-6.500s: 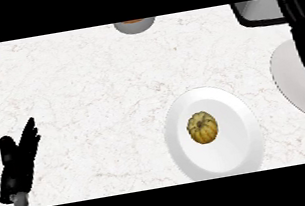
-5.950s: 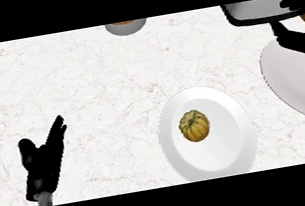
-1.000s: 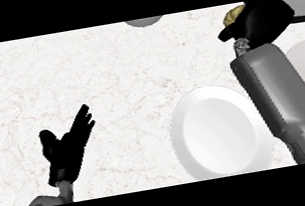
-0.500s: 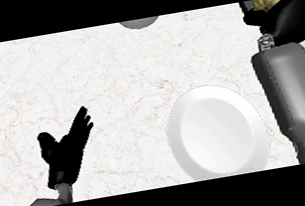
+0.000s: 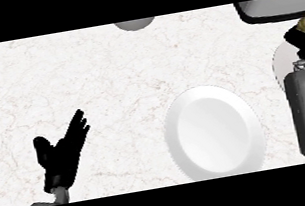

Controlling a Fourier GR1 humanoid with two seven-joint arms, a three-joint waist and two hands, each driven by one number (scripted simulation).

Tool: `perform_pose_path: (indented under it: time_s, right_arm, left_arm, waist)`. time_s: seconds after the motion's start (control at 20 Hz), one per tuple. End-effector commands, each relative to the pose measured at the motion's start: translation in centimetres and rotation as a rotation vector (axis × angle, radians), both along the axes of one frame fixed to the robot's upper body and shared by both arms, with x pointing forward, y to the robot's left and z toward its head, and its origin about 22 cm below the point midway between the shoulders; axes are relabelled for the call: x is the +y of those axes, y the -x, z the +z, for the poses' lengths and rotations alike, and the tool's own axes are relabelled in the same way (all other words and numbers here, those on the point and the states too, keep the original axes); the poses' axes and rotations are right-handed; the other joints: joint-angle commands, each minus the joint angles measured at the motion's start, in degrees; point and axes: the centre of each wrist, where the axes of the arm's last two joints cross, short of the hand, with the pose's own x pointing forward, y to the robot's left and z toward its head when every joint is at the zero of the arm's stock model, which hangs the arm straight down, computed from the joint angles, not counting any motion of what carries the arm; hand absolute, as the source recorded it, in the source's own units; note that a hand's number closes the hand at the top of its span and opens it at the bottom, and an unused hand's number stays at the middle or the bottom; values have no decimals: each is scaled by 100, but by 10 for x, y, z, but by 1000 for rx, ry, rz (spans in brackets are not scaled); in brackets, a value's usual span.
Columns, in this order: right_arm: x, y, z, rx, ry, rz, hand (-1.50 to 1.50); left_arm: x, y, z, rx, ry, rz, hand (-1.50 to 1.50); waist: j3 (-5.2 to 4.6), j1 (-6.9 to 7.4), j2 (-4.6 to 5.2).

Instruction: Pick the squash from the plate and place it in the plate

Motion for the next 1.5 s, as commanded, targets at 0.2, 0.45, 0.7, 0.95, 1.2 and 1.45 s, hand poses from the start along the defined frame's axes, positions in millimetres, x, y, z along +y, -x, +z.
perform_pose_path:
  time_s: [0.2, 0.45, 0.7, 0.95, 1.2, 1.45]
  right_arm:
    - [-72, 29, -39, -222, -82, -179, 150]
    - [-95, 38, -64, -222, -88, -200, 150]
    - [-119, 37, -65, -153, -362, -281, 150]
    - [-149, 55, -86, -20, -486, -212, -150]
    - [-143, 56, -89, -149, -429, -70, -150]
    - [-148, 52, -66, -353, -299, -38, -150]
  left_arm:
    - [-6, -5, -8, 36, -12, 29, 0]
    - [11, 13, -4, 43, -7, 1, 0]
    - [-2, 2, -4, 37, 15, 19, 0]
    - [0, -1, 0, 20, -1, 12, 0]
    - [6, 3, -9, 30, 2, 41, 0]
    - [2, -6, -2, 33, 27, 12, 0]
  waist:
    - [-11, -72, -14]
    - [-14, 3, -39]
    - [-9, -41, -43]
    - [6, -62, -43]
    - [3, -61, -50]
    - [13, -68, -32]
